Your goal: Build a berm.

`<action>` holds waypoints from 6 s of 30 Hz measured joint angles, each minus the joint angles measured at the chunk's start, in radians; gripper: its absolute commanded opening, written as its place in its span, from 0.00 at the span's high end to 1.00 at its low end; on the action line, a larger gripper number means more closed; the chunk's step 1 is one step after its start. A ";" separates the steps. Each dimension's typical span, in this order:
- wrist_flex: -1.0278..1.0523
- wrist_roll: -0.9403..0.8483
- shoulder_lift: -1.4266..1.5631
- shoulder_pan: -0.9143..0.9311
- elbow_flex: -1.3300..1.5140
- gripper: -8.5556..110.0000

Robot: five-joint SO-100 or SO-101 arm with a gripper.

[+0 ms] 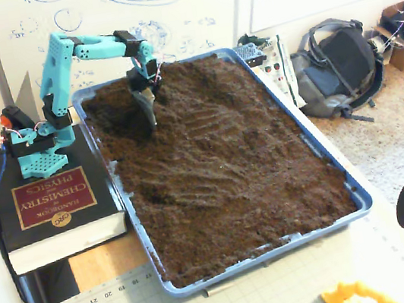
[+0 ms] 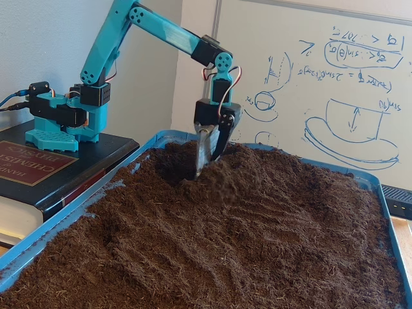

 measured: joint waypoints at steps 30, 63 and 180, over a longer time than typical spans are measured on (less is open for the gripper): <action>0.167 -0.055 0.374 -0.002 0.112 0.92; 0.225 -0.402 0.255 0.325 0.298 0.92; 0.578 -0.445 0.144 0.442 -0.178 0.92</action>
